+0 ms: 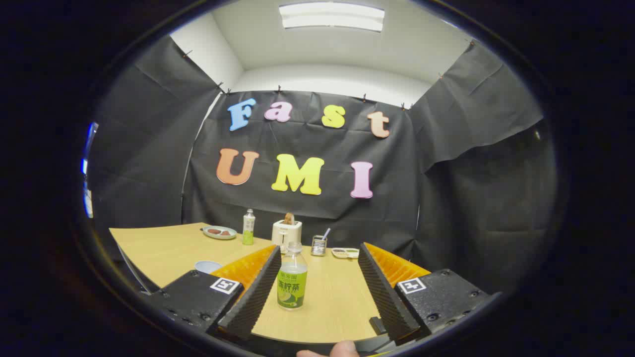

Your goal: Take the bottle from table, then pour the juice into the cup, finally place the bottle on the coaster

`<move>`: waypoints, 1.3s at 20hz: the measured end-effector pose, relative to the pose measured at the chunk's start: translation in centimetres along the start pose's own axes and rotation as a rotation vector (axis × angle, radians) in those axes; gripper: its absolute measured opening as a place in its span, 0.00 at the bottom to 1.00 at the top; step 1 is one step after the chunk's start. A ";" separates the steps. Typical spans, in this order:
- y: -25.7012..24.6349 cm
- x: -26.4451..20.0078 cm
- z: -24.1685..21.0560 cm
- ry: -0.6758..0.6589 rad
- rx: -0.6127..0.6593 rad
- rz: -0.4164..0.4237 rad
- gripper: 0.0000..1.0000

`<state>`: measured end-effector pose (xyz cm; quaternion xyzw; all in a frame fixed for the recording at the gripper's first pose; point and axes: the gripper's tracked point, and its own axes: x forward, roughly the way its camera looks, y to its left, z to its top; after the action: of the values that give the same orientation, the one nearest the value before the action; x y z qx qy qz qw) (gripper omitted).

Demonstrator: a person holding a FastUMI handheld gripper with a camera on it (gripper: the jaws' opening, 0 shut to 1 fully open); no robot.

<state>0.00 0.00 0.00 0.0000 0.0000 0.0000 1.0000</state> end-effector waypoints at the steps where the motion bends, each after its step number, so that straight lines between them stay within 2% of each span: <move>1: 0.0 0.0 -0.1 0.000 0.005 -0.002 1.00; 26: 1.7 2.4 -2.9 0.080 0.071 0.051 1.00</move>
<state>2.43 1.67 -2.86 0.0354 0.0400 0.0254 0.9982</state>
